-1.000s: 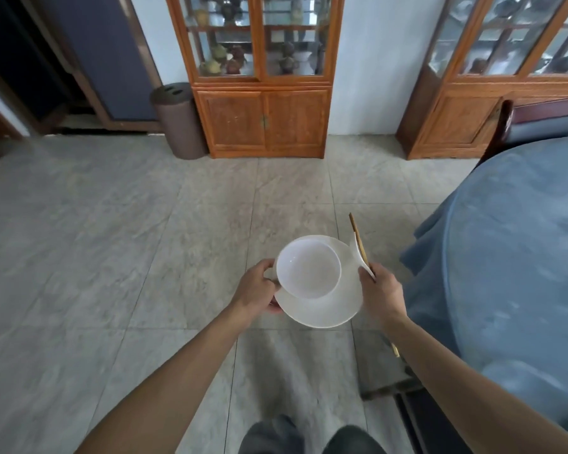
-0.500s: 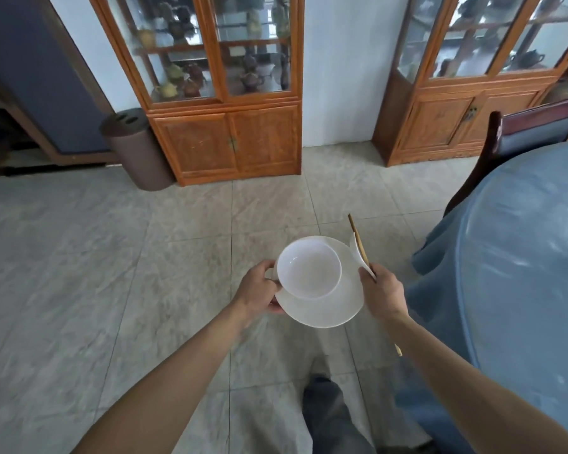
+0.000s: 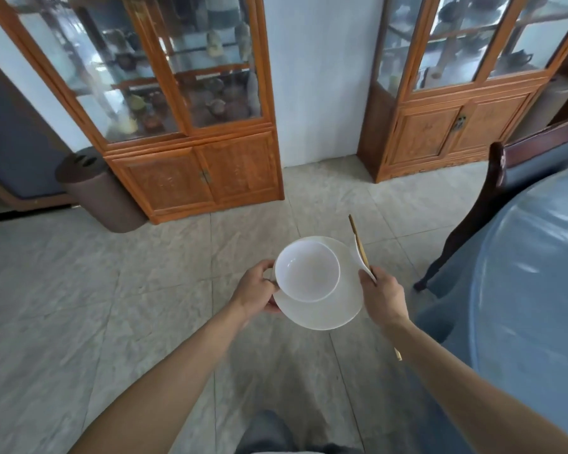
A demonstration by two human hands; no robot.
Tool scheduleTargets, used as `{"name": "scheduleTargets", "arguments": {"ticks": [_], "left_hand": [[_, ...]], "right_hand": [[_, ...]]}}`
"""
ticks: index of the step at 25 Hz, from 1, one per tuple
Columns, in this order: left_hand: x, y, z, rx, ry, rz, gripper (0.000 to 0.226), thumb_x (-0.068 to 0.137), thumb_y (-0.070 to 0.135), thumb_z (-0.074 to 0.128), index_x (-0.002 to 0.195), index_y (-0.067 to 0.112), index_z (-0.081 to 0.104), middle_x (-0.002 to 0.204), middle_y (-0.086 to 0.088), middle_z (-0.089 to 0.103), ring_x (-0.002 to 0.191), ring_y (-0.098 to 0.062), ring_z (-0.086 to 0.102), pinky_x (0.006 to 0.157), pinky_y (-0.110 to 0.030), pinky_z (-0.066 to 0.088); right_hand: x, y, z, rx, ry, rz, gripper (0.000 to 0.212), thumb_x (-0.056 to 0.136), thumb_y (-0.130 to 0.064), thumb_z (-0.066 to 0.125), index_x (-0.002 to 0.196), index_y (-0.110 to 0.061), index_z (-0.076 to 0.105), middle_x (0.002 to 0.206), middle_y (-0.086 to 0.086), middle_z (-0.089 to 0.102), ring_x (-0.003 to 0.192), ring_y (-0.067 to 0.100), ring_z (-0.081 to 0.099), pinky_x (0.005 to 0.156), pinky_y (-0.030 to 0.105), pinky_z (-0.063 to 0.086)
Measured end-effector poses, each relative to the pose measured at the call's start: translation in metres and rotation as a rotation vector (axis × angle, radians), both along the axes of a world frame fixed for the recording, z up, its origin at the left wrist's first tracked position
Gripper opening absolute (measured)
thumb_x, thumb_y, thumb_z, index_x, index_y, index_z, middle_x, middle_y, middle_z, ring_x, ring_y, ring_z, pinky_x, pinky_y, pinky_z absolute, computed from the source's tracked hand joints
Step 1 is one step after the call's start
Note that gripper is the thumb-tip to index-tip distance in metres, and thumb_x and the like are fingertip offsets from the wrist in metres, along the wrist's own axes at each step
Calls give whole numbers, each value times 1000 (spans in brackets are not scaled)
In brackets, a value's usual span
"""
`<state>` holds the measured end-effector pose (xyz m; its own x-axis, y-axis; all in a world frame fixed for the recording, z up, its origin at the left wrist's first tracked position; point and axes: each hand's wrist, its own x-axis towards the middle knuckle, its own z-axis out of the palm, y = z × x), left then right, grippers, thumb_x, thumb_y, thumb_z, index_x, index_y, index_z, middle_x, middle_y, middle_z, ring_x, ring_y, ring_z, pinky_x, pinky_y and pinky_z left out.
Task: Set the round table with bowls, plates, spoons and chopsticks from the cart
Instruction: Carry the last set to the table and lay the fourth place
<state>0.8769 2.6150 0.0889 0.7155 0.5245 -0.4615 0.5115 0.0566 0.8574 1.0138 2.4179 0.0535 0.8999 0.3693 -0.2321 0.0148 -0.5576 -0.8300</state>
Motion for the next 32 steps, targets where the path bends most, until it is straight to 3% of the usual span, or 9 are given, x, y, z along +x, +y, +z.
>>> {"name": "scheduleTargets", "arguments": {"ticks": [5,9,13,17,21,27,32], "left_hand": [[105,50,-9,-4,21,-78,55,84,-7,41,121,30,55,93,-12,73,66,-25,74,53,-33,59],[202,93,-22,-34,7,-159,53,82,-4,42,120,31,55,81,-5,73,60,-21,74,50,-32,58],[301,135,-23,-29,14,-269,53,75,2,42,106,41,59,85,-6,74,64,-22,75,53,-36,60],[401,163,-16,-9,12,-401,55,82,1,44,127,30,53,95,-10,73,67,-22,75,54,-36,60],[493,168,-8,2,21,-487,59,82,-4,38,130,26,53,102,-13,72,72,-26,76,58,-42,63],[627,142,-2,26,-2,-590,59,84,-8,34,126,28,55,113,-18,68,84,-35,73,66,-51,63],[735,109,2,13,-26,-628,57,82,-7,35,121,28,59,110,-16,70,83,-32,73,59,-44,63]], "right_hand": [[87,37,-6,-17,18,-97,25,102,-32,40,99,-19,61,81,1,64,69,19,62,53,30,49],[163,70,-11,-53,11,-193,23,101,-31,41,90,-21,58,76,2,63,62,19,59,51,29,45],[235,103,-9,-61,18,-327,27,100,-31,42,78,-23,55,68,2,60,56,18,54,49,32,44],[309,125,-1,-50,36,-450,26,100,-34,42,85,-21,58,75,5,64,66,26,61,58,41,53],[378,124,7,-41,14,-557,26,99,-33,42,80,-23,56,72,3,61,58,19,54,48,28,42],[491,99,13,-16,-6,-654,22,99,-31,43,84,-25,58,75,1,64,64,19,59,53,30,46],[584,66,21,-15,-36,-702,21,100,-32,43,88,-26,59,74,-2,63,63,17,59,50,28,43]]}}
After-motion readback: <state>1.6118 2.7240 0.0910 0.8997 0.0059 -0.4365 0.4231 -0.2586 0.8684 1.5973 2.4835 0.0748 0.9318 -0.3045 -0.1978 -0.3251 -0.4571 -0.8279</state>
